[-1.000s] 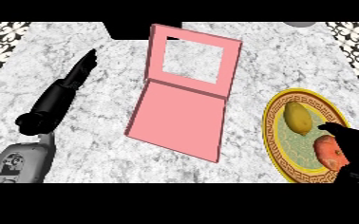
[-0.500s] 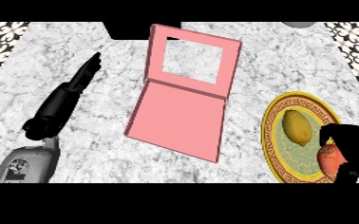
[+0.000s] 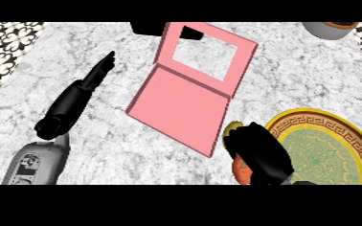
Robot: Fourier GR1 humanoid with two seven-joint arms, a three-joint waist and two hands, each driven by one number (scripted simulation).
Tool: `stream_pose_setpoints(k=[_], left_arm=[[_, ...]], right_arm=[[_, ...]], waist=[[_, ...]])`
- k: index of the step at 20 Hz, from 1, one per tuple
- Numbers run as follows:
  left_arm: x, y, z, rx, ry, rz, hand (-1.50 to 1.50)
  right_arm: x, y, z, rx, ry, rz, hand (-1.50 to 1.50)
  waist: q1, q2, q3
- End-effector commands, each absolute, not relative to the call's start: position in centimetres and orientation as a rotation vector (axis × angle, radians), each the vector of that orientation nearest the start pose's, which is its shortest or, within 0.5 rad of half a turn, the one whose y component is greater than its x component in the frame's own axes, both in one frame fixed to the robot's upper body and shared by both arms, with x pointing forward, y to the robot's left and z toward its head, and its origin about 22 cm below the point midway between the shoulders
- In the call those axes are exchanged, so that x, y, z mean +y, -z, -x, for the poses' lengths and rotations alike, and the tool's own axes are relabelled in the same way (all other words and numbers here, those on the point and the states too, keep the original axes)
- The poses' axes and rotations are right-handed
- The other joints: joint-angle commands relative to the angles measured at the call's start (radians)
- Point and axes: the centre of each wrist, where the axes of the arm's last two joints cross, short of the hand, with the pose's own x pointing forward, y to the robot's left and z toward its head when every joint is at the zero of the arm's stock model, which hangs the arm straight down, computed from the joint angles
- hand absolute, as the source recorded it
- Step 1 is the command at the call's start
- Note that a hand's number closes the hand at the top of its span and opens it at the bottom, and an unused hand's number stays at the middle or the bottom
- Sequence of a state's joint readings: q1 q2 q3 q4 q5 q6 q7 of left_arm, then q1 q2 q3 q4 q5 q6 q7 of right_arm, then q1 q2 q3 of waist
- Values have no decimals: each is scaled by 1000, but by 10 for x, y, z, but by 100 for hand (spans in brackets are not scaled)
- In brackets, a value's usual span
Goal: Pick the squash from the plate and place it in the cardboard box
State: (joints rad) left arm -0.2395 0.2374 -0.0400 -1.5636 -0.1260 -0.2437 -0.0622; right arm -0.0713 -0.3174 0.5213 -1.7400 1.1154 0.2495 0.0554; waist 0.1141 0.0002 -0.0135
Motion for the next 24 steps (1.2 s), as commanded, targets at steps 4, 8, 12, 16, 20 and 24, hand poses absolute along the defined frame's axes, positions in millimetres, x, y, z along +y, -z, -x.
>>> stream_pose_setpoints(k=[4,8,12,16,20,24], left_arm=[[243,-69,-298,-1747,610,15,0],[241,-71,-305,-1750,592,-40,0],[253,-64,-298,-1742,557,-61,0],[258,-61,-296,-1745,552,-49,0],[257,-68,-299,-1756,573,-66,0],[252,-65,-295,-1757,567,-53,0]], right_arm=[[-19,-86,-159,-1980,-1763,412,150],[-2,-104,-129,-2088,-1715,416,150],[-4,-123,-123,-2072,-1455,523,150],[-8,-134,-134,-2021,-1175,550,150],[-2,-157,-153,-1963,-1045,673,150],[8,-191,-184,-1918,-919,704,150]], waist=[[-1,-7,10],[-48,-5,11],[-70,-9,11],[-71,-5,11],[-71,-4,10],[-69,-2,11]])
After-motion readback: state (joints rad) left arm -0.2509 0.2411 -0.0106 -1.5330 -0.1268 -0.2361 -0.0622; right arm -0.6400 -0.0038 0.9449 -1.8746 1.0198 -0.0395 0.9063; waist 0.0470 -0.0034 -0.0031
